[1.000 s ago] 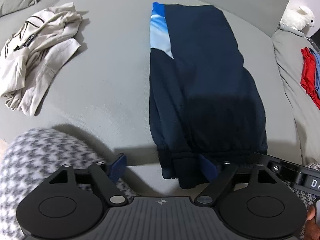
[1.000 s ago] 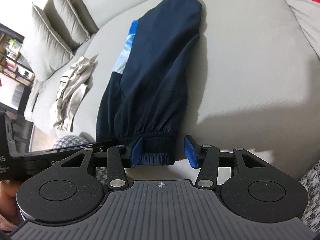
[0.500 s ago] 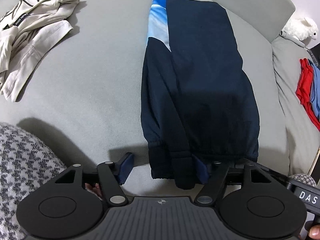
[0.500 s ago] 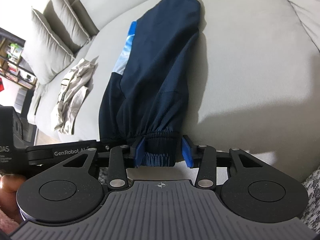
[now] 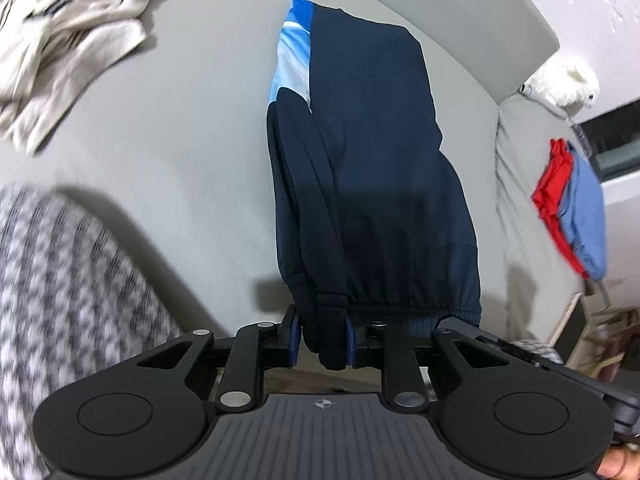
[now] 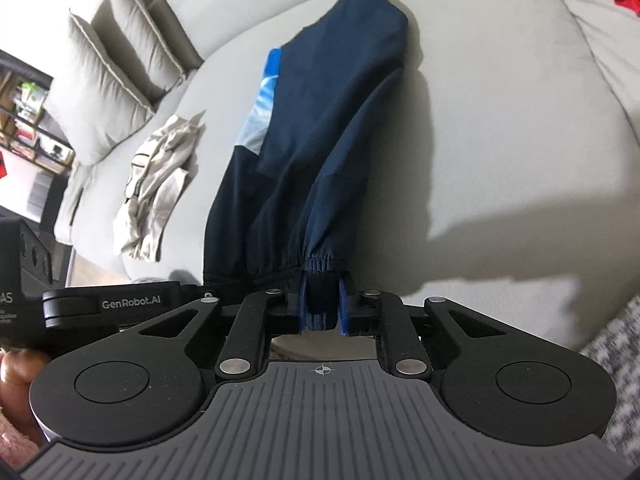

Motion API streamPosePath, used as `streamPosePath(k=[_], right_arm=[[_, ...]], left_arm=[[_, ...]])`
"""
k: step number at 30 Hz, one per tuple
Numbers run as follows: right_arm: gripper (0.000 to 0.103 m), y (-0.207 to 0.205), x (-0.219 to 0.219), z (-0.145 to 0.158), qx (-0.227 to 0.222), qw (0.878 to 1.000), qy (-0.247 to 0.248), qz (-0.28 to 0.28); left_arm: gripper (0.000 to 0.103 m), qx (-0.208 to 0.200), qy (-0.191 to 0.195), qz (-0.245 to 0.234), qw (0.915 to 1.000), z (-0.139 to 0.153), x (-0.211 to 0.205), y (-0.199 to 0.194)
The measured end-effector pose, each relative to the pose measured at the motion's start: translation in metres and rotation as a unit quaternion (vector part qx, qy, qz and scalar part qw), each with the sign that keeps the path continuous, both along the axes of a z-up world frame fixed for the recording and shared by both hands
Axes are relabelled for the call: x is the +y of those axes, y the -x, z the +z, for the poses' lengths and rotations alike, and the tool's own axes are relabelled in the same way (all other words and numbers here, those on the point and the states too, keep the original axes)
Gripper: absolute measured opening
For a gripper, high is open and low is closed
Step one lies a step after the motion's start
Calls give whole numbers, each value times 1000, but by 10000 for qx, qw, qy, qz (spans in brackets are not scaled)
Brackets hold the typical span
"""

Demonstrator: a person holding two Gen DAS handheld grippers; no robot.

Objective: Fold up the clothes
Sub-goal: 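Grasp the cuff end again with both tools and tug the folded pants straight, then lift the cuff end with both tools and fold it toward the waistband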

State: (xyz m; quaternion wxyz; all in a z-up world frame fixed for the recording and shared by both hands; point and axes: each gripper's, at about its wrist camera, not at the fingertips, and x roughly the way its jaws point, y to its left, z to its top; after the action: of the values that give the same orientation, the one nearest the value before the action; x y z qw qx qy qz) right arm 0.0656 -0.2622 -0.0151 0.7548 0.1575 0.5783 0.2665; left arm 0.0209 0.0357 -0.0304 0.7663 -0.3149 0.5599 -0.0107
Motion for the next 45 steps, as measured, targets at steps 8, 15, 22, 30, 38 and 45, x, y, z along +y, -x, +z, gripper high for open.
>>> streamPosePath(k=[8, 15, 22, 30, 38, 45], right_arm=[[15, 19, -26, 31, 102, 9997, -172, -112], [15, 1, -24, 49, 91, 9981, -460, -403], [15, -42, -4, 64, 255, 9964, -521, -610], [16, -123, 35, 60, 334, 9966, -334, -682], [17, -197, 88, 42, 122, 9981, 97, -603], [54, -247, 110, 42, -665, 9961, 4, -583]], left_arm=[[22, -82, 345, 213, 9991, 23, 4, 10], [22, -181, 411, 550, 9975, 46, 19, -16], [22, -121, 242, 693, 9972, 53, 26, -77], [22, -46, 50, 865, 9962, 31, 48, -153], [43, -308, -557, 646, 9959, 11, 58, -239], [68, -1452, -1597, 210, 9762, 36, 64, -236]])
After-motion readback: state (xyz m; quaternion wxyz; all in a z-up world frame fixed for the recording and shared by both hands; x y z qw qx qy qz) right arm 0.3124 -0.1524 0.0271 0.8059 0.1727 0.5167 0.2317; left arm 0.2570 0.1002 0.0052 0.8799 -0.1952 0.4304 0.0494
